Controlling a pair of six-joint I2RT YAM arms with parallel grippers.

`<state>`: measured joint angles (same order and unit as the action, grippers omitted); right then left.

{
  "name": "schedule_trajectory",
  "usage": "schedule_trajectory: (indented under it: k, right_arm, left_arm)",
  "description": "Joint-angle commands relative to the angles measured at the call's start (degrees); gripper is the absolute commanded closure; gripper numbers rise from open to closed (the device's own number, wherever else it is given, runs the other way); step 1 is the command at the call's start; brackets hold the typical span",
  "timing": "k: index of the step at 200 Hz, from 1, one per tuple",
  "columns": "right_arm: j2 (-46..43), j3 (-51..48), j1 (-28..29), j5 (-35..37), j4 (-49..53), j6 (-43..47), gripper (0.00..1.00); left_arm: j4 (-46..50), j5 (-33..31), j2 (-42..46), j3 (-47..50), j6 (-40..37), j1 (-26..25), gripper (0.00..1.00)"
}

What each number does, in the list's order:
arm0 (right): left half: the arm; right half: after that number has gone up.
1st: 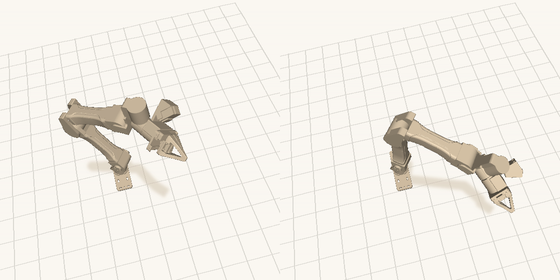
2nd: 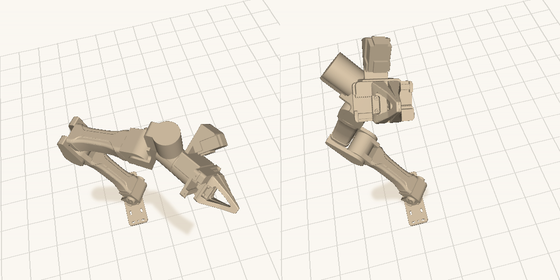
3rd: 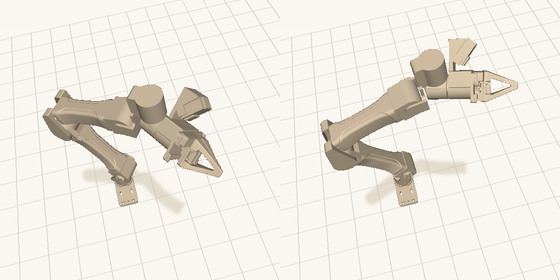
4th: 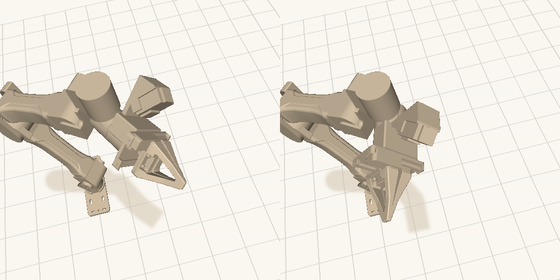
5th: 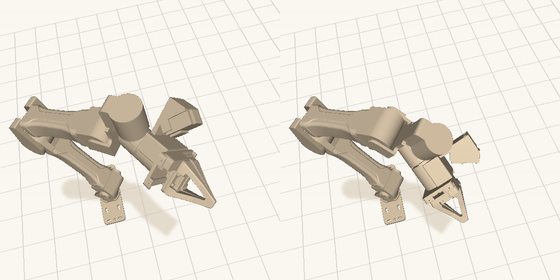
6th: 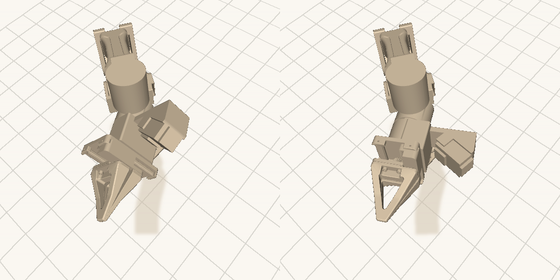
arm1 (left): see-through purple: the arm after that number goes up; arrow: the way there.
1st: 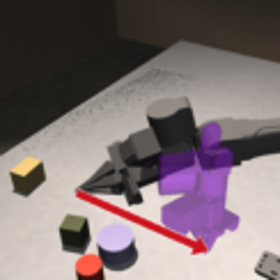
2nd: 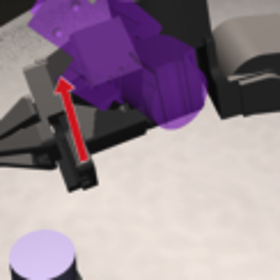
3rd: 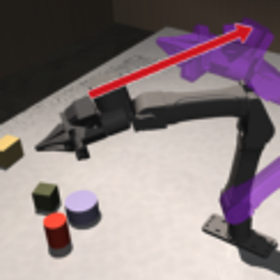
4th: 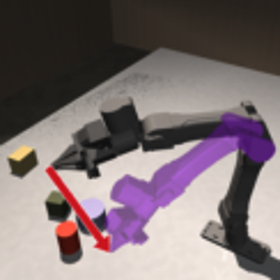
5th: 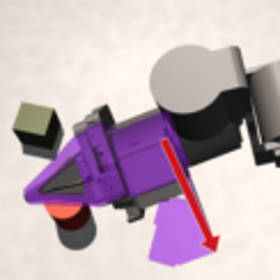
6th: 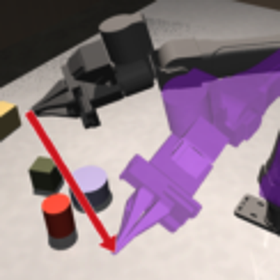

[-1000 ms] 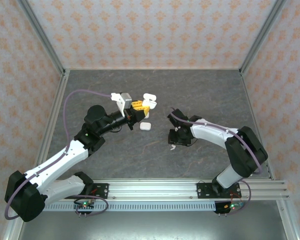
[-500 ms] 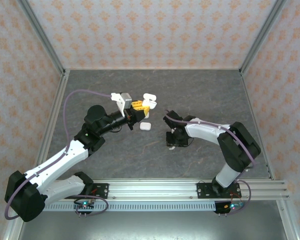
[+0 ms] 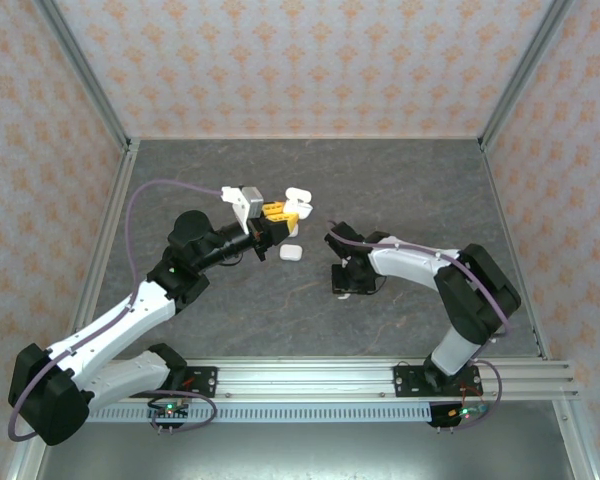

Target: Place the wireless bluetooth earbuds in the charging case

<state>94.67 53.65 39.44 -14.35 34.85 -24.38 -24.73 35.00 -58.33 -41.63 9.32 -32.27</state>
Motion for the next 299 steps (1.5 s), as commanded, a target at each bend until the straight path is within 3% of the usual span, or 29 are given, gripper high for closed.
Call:
schedule_trajectory:
  k: [1,115,155,299]
  right_arm:
    - [-0.8,1.0,0.5,3.8,5.4,0.6,0.65]
    - [-2.8,1.5,2.0,9.3,12.6,2.1,0.62]
    - [-5.6,2.8,2.0,6.0,9.1,2.5,0.61]
    - [1.2,4.1,2.0,8.8,9.4,4.7,0.58]
  left_arm:
    - [-0.4,-1.2,1.3,-0.3,-1.1,-0.5,1.0]
    - [-0.1,-1.3,0.9,-0.5,-1.1,-0.4,1.0]
    - [0.0,-1.2,1.0,-0.5,-1.0,-0.5,1.0]
    - [2.0,-2.4,3.3,0.4,-1.8,-0.5,1.0]
